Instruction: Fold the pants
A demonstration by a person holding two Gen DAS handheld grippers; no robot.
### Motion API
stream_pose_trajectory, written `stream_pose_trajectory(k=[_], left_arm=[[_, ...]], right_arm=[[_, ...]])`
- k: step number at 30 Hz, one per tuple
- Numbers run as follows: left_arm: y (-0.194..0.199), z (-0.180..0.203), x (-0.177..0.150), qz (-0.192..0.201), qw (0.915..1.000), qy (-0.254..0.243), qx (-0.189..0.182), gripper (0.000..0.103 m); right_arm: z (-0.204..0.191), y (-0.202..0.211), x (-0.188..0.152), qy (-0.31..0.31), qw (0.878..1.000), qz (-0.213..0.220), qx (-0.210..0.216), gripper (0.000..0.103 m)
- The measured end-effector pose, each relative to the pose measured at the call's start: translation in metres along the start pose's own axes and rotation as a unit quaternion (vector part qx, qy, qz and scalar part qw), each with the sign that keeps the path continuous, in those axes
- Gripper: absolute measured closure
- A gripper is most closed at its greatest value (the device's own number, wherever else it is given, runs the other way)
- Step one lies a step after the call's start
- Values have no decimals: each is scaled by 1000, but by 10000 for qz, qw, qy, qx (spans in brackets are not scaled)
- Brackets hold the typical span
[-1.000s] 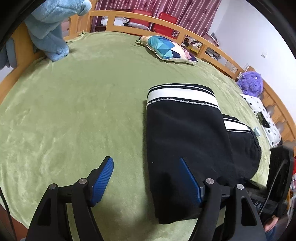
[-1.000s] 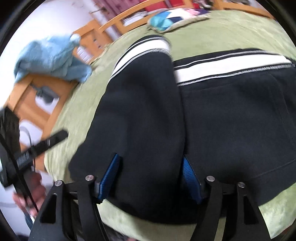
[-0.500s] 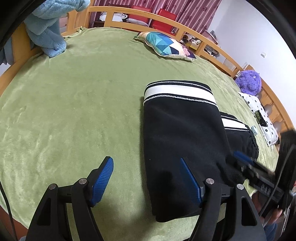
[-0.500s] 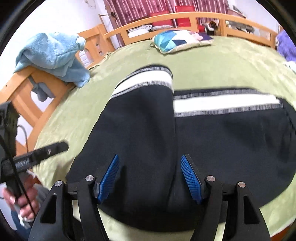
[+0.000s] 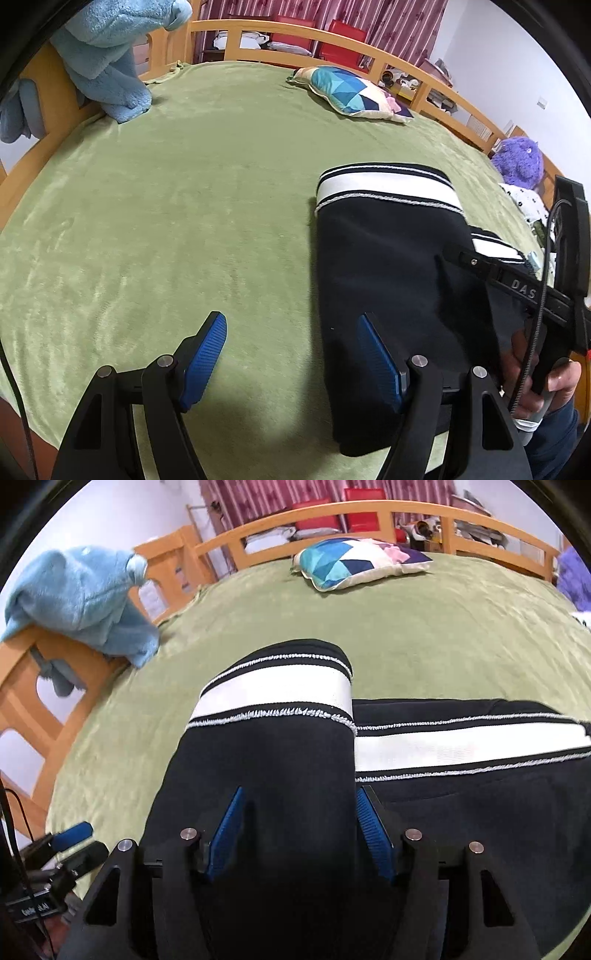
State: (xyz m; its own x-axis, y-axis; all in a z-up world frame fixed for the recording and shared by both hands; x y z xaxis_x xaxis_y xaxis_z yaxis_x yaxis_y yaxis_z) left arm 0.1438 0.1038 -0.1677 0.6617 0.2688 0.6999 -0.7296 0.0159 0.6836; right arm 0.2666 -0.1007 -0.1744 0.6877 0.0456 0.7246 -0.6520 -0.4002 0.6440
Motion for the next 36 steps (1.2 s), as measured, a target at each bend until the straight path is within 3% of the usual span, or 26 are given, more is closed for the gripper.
stream_pose_trajectory(k=[6, 8, 10, 13, 14, 18, 23, 29, 36], left_arm=[[-6, -11, 1, -9, 9998, 194, -64, 31], [-6, -12, 1, 41, 9997, 227, -102, 31], [-6, -10, -1, 94, 9996, 229, -163, 31], [-6, -4, -2, 116, 9997, 140, -184, 32], [-6, -2, -4, 144, 9997, 129, -151, 32], [-8, 6, -5, 286, 9996, -48, 29, 33], [-10, 15, -5, 137, 9996, -129, -215, 36], [4, 35, 4, 127, 9987, -96, -491, 37], [23, 69, 19, 207, 9975, -204, -646, 37]], right_arm=[[3, -10, -3, -217, 9990, -264, 286, 41], [5, -11, -5, -355, 9986, -226, 335, 50], [4, -10, -6, -288, 9987, -196, 367, 70], [1, 2, -2, -131, 9984, 11, 551, 87], [2, 7, -1, -160, 9976, 92, 669, 89], [4, 22, 2, -214, 9953, 284, 902, 92], [20, 42, 7, -357, 9924, 414, 1102, 93], [53, 70, 11, -445, 9917, 599, 1045, 93], [118, 119, 32, -507, 9927, 901, 623, 93]])
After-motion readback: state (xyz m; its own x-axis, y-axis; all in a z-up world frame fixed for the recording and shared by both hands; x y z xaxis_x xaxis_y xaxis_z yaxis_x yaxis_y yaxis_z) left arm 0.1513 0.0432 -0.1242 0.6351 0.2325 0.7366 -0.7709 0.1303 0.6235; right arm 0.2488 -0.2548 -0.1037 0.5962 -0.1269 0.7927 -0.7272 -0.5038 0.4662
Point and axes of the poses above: each gripper's, at about its wrist camera, not at the fingertips, and y roughly against the way its jaws point, z to its right, x to its top, the point moved 3 cm from there along -y, roughly the way its jaws point, and after that the axes turned 10 degrees about z, right-handed, at the moved point
